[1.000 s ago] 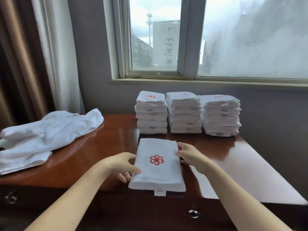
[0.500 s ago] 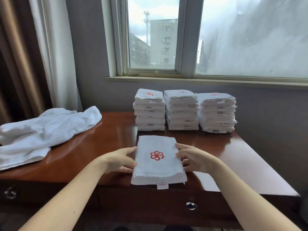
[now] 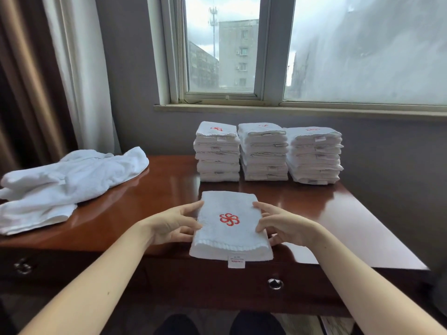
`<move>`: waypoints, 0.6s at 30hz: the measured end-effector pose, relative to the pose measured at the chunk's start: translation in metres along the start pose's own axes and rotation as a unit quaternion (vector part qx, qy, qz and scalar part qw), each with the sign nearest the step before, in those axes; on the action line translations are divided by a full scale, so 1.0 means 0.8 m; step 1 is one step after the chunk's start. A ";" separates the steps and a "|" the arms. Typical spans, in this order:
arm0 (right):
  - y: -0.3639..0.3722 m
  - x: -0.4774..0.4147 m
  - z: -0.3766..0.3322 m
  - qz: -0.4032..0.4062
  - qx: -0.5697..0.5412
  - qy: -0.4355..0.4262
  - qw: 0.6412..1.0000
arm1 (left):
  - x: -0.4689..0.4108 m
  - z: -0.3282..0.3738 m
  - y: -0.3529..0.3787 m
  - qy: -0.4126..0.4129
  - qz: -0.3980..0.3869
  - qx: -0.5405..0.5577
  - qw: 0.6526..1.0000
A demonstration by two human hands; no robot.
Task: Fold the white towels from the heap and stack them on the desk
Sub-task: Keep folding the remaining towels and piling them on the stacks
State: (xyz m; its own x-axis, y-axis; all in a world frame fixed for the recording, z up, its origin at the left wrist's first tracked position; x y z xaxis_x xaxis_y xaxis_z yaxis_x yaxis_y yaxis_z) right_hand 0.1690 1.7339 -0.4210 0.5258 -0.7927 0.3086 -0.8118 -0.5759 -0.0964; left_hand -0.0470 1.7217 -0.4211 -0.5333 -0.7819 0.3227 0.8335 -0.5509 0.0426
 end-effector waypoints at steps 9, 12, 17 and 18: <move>-0.003 0.008 -0.015 0.018 0.046 -0.097 0.994 | 0.009 0.027 -0.002 0.103 0.060 -0.116 0.986; -0.008 0.007 -0.038 0.027 0.042 -0.156 0.986 | 0.018 0.055 -0.010 0.155 0.090 -0.155 0.972; -0.020 -0.006 -0.097 0.030 0.038 -0.233 0.971 | 0.024 0.109 -0.035 0.206 0.141 -0.211 0.945; -0.025 -0.010 -0.112 0.034 0.037 -0.248 0.967 | 0.024 0.122 -0.042 0.214 0.151 -0.216 0.941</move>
State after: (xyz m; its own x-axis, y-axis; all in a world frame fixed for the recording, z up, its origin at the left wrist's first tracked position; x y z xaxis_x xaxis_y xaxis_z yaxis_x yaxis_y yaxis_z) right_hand 0.1578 1.7696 -0.3367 0.5444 -0.8166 -0.1916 -0.8377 -0.5176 -0.1742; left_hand -0.0713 1.7541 -0.3240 -0.3674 -0.9168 -0.1565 0.8698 -0.2791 -0.4070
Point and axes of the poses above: each hand's wrist, its own x-axis away from the middle knuckle, its own y-axis out of the palm, z = x × y, the point moved 10 cm from there along -x, towards the middle knuckle, and after that the axes turned 9 degrees about -z, right-handed, at the moved point
